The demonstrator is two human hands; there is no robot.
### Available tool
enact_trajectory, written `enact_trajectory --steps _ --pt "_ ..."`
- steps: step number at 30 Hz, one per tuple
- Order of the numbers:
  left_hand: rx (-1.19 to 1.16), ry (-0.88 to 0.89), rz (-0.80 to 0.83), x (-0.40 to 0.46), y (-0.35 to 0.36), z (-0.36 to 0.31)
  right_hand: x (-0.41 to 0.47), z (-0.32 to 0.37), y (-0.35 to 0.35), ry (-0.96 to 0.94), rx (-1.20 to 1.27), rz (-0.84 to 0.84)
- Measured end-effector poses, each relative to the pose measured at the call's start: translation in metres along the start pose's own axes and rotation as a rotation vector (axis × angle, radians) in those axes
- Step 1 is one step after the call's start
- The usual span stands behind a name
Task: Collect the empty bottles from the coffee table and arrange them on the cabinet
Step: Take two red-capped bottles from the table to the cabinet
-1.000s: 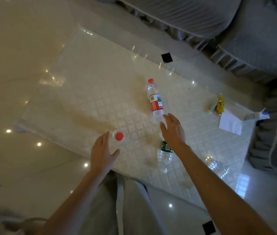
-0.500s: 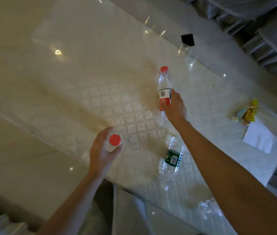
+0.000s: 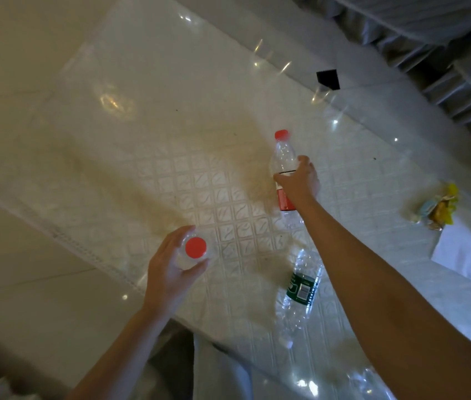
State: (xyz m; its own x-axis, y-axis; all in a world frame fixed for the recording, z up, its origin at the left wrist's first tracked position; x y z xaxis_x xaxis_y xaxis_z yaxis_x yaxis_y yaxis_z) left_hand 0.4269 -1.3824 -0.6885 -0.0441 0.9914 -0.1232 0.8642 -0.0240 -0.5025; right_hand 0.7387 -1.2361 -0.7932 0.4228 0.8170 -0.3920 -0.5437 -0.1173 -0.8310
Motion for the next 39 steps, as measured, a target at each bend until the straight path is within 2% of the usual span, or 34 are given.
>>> enact_trajectory --steps 12,21,28,36,39 --pt "0.139 -0.01 0.081 -0.012 -0.004 -0.002 -0.132 -0.009 -0.037 -0.357 0.161 -0.119" --pt "0.175 0.014 0.058 -0.017 -0.008 -0.006 -0.178 -0.052 -0.061 -0.332 0.19 -0.176" --pt "0.15 0.005 0.061 -0.03 -0.008 -0.019 -0.198 -0.054 -0.087 -0.338 0.199 -0.284" --pt "0.091 0.036 0.184 -0.055 -0.013 -0.083 -0.27 -0.052 -0.14 -0.24 0.352 -0.384" --pt "0.075 0.121 0.242 -0.062 -0.019 -0.116 -0.306 -0.055 -0.159 -0.195 0.392 -0.441"
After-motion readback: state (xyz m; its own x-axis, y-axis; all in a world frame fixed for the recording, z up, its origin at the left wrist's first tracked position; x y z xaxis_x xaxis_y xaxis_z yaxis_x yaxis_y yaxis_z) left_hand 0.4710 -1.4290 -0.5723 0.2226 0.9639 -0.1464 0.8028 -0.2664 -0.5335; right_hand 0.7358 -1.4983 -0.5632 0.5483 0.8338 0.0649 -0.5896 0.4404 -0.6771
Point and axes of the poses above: each hand's wrist, its own x-axis towards the middle knuckle, its own y-axis out of the palm, z = x × y, the point moved 9 cm from there along x, towards the middle knuckle, and after that the axes turned 2 degrees about -z, right-handed, at the moved point
